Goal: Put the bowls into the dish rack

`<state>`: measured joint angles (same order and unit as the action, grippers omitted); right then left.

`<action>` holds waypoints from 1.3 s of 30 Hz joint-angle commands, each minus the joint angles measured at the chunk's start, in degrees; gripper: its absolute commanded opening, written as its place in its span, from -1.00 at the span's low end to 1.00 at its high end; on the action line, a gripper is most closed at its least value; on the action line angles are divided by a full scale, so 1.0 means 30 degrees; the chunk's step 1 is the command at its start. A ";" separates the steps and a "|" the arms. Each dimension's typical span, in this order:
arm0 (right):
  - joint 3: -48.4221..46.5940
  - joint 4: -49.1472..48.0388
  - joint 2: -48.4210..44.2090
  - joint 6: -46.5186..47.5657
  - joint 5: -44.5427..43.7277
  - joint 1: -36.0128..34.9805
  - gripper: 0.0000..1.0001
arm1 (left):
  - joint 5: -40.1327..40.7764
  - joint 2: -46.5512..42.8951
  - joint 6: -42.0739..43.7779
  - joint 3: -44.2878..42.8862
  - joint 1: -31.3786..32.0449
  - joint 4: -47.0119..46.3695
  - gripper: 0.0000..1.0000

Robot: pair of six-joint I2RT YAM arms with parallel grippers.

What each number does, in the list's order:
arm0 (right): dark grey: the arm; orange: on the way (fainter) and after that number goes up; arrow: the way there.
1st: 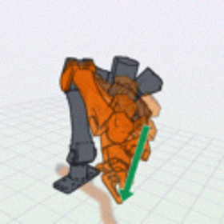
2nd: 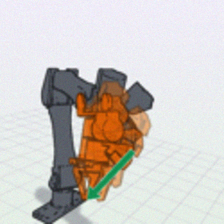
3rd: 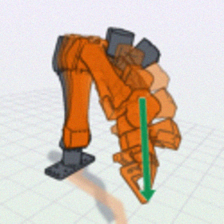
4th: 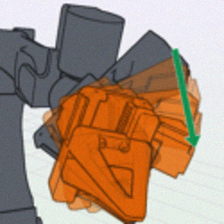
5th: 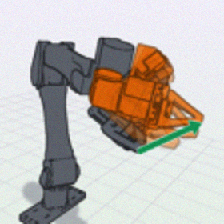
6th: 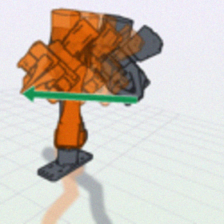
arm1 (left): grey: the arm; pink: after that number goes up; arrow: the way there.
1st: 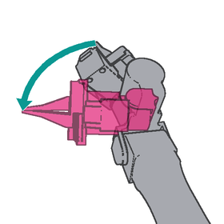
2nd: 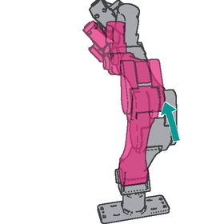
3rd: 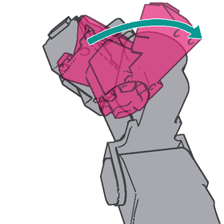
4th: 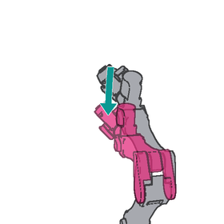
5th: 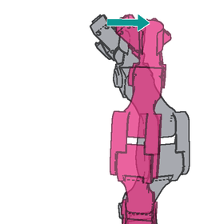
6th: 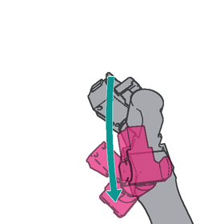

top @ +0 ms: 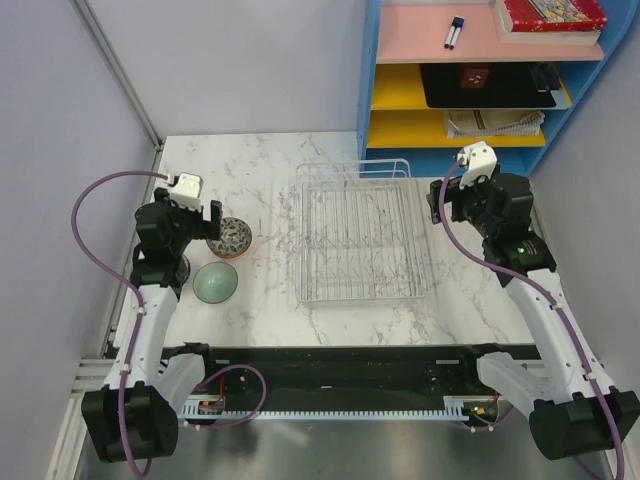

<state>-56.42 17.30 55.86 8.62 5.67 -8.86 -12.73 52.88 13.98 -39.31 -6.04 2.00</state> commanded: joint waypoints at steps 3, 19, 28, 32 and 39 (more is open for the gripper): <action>-0.0090 -0.0670 -0.0396 0.1807 0.1182 -0.0093 0.95 | 0.0054 0.0447 -0.0060 0.0008 -0.0124 -0.0579 0.99; 0.0204 -0.0200 0.0044 0.3571 0.1156 -0.0064 0.95 | 0.3920 0.6891 0.0351 -0.3097 -0.0212 0.2583 0.77; 0.0175 -0.0171 0.0044 0.3542 0.1215 -0.0093 0.95 | 0.3073 0.8416 0.0467 -0.3508 -0.0241 0.3024 0.47; 0.0204 -0.0142 0.0044 0.3542 0.1273 -0.0064 0.95 | 0.2692 0.9031 0.0439 -0.3800 -0.0212 0.3288 0.43; 0.0234 -0.0142 -0.0015 0.3542 0.1361 -0.0093 0.95 | 0.2281 1.0291 0.0526 -0.4241 -0.0183 0.3815 0.36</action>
<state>-55.75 17.67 56.21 18.85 9.06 -8.88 -4.40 82.24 14.24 -49.47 -6.42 12.27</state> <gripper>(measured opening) 0.976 0.699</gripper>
